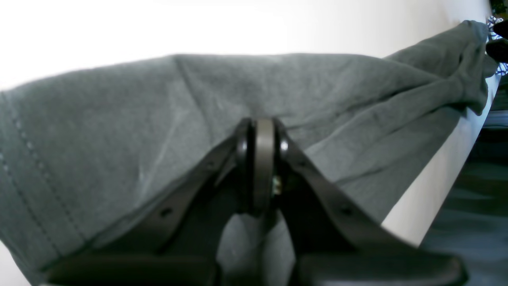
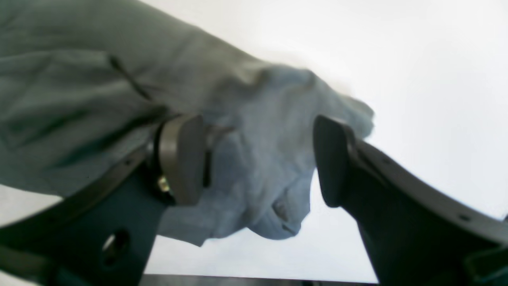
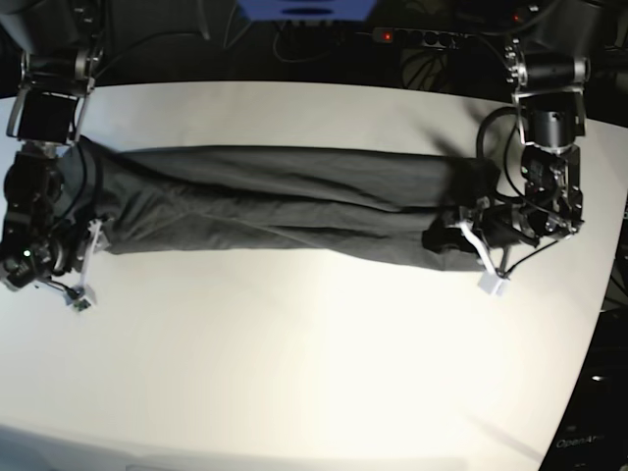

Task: Fold the T-shirt properly
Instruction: 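Pull the right gripper's held end outward to straighten the strip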

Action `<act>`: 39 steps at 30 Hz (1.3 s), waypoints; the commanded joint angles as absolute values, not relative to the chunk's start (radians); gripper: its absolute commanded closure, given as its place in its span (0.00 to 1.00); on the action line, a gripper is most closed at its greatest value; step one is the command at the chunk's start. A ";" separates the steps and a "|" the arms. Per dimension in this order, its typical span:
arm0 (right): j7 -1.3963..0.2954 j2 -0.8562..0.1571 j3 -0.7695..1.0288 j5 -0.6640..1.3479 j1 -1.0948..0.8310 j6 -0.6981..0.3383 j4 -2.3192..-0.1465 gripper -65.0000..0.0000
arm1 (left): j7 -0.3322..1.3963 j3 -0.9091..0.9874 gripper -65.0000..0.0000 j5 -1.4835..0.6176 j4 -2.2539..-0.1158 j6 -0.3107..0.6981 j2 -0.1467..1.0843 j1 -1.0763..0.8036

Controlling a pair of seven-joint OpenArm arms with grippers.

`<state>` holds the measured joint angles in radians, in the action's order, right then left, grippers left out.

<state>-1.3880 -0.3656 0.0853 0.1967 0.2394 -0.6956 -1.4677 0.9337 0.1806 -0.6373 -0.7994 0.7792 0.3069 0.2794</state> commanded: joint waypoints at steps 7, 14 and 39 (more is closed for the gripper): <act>-1.385 -0.380 0.110 0.200 0.219 -0.698 -1.483 0.70 | 1.081 0.173 0.94 -0.417 -0.780 0.698 0.323 0.245; -1.282 -0.378 0.110 0.200 0.166 -0.698 -1.481 0.99 | 1.089 0.176 0.94 -0.421 -0.782 0.698 0.334 0.245; -0.961 -0.443 0.102 0.200 0.131 -0.698 -1.245 0.99 | 1.090 0.179 0.94 -0.427 -0.782 0.698 0.372 0.269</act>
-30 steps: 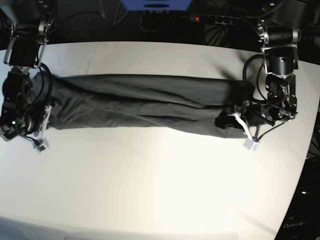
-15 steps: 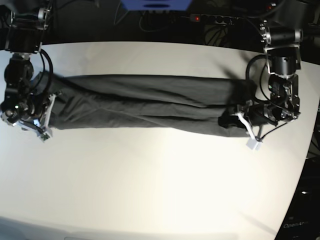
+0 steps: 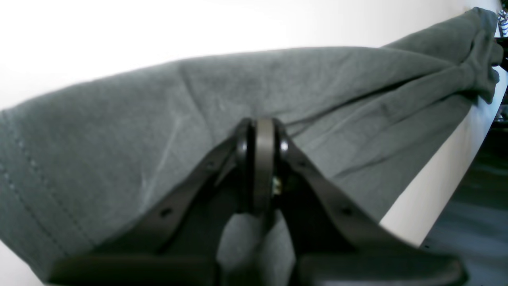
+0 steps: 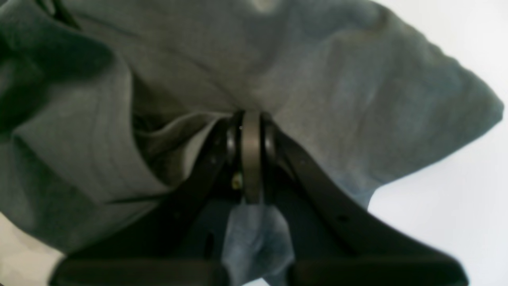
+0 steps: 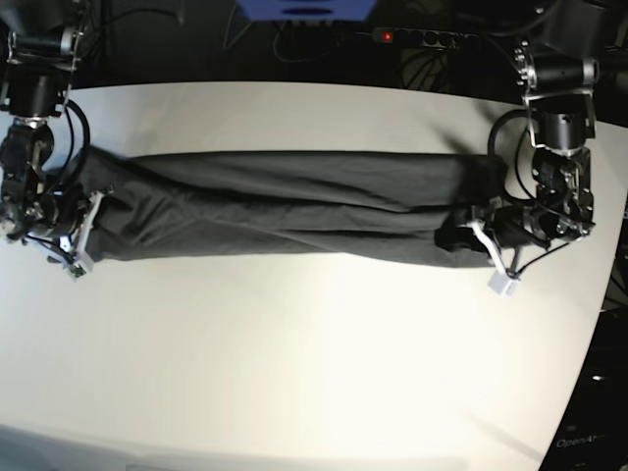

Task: Fold the T-shirt properly
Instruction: 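Pull the right gripper's held end outward to straighten the strip, then pull the left gripper's held end outward to tension the strip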

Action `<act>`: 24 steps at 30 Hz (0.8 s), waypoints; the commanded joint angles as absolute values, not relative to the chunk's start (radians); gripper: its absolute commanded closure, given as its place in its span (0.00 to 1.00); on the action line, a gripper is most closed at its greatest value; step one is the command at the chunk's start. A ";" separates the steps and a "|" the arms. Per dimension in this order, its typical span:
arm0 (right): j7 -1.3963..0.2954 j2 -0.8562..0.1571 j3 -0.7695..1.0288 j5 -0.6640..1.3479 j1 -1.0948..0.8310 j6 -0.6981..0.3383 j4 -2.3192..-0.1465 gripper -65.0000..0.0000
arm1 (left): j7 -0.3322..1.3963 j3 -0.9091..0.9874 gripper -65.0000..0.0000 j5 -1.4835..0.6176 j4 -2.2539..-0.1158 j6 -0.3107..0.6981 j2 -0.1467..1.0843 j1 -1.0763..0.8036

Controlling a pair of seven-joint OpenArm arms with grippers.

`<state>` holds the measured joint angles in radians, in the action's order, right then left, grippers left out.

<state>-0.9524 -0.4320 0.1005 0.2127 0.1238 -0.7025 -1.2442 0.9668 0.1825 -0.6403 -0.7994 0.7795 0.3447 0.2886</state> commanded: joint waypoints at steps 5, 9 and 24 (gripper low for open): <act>-0.961 -0.444 0.102 0.199 0.131 -0.698 -1.241 0.99 | 1.092 0.179 0.94 -0.427 -0.782 0.698 0.367 0.274; -0.961 -0.441 0.102 0.199 0.131 -0.698 -1.241 0.99 | 1.092 0.179 0.94 -0.435 -0.782 0.698 0.363 0.312; -0.961 -0.437 0.104 0.199 0.127 -0.698 -1.241 0.99 | 1.288 0.176 0.94 -0.774 -1.066 0.698 0.361 0.340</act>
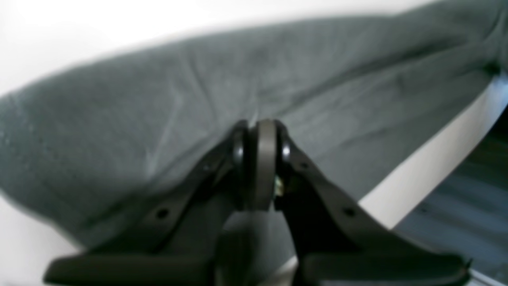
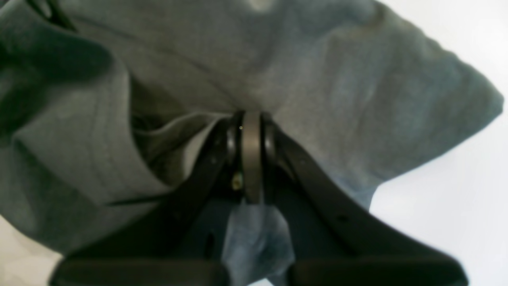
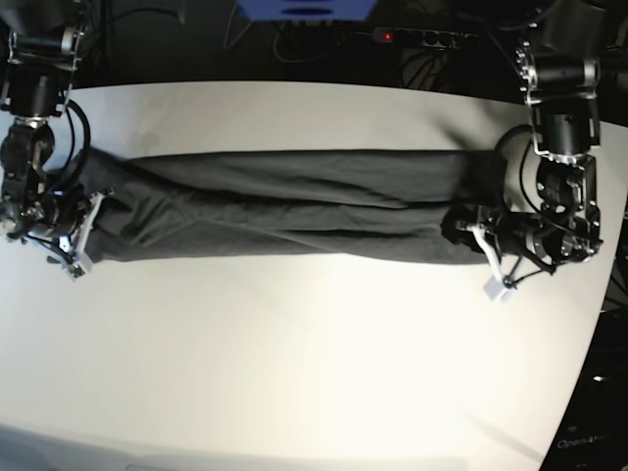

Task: Fold the T-shirt properly
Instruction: 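Pull the left gripper's held end outward to tension the strip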

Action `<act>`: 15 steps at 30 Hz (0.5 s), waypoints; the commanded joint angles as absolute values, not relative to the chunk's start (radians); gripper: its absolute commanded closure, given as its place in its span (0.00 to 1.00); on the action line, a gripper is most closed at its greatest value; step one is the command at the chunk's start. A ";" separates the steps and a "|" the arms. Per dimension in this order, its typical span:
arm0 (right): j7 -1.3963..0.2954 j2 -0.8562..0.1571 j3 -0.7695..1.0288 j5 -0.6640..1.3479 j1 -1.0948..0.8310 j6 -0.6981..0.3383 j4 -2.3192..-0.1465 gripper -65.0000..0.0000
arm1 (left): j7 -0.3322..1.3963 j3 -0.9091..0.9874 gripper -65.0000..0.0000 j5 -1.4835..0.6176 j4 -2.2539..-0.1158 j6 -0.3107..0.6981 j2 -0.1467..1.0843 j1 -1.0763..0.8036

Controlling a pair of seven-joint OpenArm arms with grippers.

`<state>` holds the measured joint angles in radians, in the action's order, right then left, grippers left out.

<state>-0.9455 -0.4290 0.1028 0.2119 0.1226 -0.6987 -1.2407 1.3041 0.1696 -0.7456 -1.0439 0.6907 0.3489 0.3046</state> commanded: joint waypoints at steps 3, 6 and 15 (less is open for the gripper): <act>-0.961 -0.429 0.104 0.199 0.127 -0.698 -1.241 0.99 | 1.337 0.176 0.94 -0.812 -1.148 0.698 0.366 0.337; -0.961 -0.424 0.104 0.199 0.125 -0.698 -1.241 0.99 | 1.349 0.177 0.94 -0.819 -1.201 0.698 0.374 0.337; -0.961 -0.412 0.104 0.199 0.122 -0.698 -1.241 0.99 | 1.396 0.239 0.88 -0.834 -1.201 0.698 0.481 0.229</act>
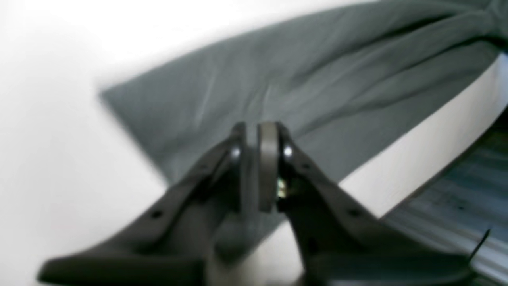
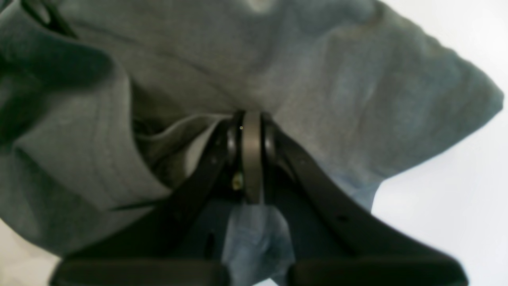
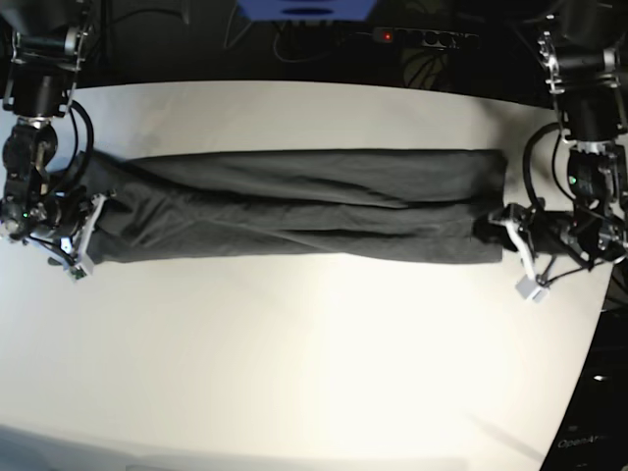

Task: Fold the T-shirt properly
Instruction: 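Pull the left gripper's held end outward to tension the strip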

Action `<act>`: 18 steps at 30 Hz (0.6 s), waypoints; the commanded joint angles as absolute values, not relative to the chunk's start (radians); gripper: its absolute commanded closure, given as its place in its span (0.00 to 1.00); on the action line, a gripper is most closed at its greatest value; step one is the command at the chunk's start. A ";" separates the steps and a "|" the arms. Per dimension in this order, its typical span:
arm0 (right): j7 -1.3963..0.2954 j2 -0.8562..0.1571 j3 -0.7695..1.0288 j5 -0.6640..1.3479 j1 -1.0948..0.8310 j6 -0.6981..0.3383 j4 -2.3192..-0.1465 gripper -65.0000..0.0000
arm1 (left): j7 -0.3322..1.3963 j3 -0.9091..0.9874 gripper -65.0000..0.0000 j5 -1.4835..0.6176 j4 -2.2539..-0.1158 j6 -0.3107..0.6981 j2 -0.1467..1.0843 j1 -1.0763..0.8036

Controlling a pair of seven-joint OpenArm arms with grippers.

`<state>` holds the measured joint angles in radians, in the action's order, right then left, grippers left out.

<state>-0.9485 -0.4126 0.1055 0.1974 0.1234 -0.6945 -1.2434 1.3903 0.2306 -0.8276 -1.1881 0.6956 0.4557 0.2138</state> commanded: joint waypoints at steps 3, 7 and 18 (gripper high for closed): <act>-0.961 -0.410 0.104 0.199 0.120 -0.698 -1.239 0.98 | 1.396 0.360 0.66 -0.837 -1.201 0.698 0.521 0.147; -0.961 -0.410 0.104 0.199 0.120 -0.698 -1.239 0.98 | 1.396 0.478 0.47 -0.839 -1.202 0.698 0.532 0.084; -0.961 -0.412 0.061 0.199 0.130 -0.698 -1.204 0.98 | 1.396 0.493 0.47 -0.839 -1.202 0.698 0.507 0.077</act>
